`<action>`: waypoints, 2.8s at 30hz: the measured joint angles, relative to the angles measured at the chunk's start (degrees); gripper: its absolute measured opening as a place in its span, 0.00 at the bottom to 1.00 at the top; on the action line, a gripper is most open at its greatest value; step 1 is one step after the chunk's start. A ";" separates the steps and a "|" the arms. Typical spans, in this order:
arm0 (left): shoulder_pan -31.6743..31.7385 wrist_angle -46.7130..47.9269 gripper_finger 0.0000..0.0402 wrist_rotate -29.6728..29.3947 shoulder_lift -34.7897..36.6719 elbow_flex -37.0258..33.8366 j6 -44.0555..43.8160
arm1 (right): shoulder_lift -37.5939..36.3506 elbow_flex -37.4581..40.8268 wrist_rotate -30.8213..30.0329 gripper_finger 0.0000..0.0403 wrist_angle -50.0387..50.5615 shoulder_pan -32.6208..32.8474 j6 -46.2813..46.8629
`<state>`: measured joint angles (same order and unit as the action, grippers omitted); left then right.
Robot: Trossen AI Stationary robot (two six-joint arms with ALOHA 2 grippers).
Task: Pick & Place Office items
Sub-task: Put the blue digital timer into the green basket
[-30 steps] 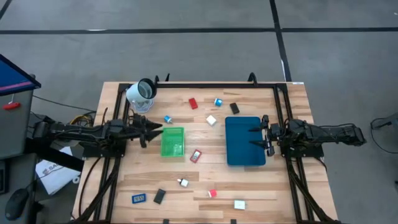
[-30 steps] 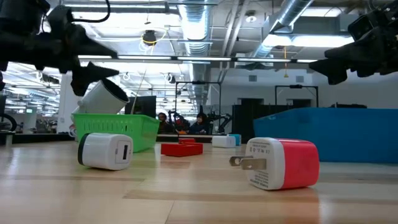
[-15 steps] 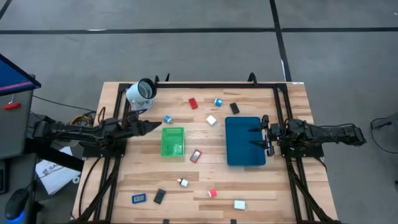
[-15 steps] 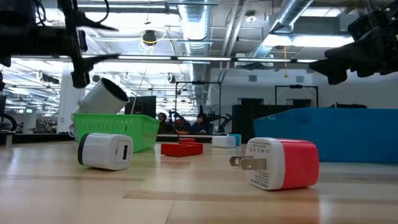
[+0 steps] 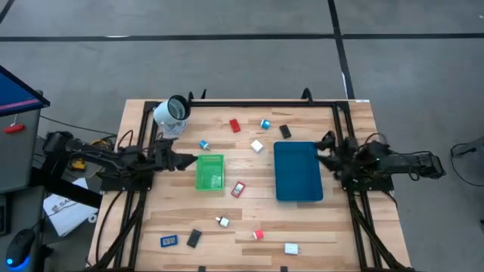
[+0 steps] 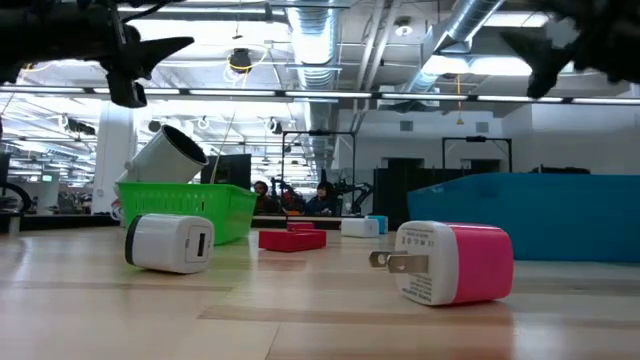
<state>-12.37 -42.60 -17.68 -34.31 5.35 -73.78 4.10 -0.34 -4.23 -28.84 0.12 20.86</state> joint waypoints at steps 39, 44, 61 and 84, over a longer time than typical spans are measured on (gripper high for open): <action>-10.88 86.97 0.56 -7.35 -27.91 79.21 37.51 | 21.41 -24.27 -2.45 0.59 -16.32 1.05 19.00; -20.72 102.10 0.56 -2.56 -33.22 80.21 21.95 | 24.41 -28.48 0.15 0.59 -16.47 1.07 19.17; -48.85 109.19 0.69 6.89 -53.35 79.16 -15.12 | 23.65 -33.07 0.00 0.59 -11.83 1.09 18.30; -46.92 97.68 0.74 10.15 -67.58 62.82 -6.18 | 23.61 -33.17 -0.29 0.59 -18.04 4.67 16.55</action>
<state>-59.29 55.08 -7.53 -101.88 68.17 -79.96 27.70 -33.51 -4.51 -46.88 4.79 37.41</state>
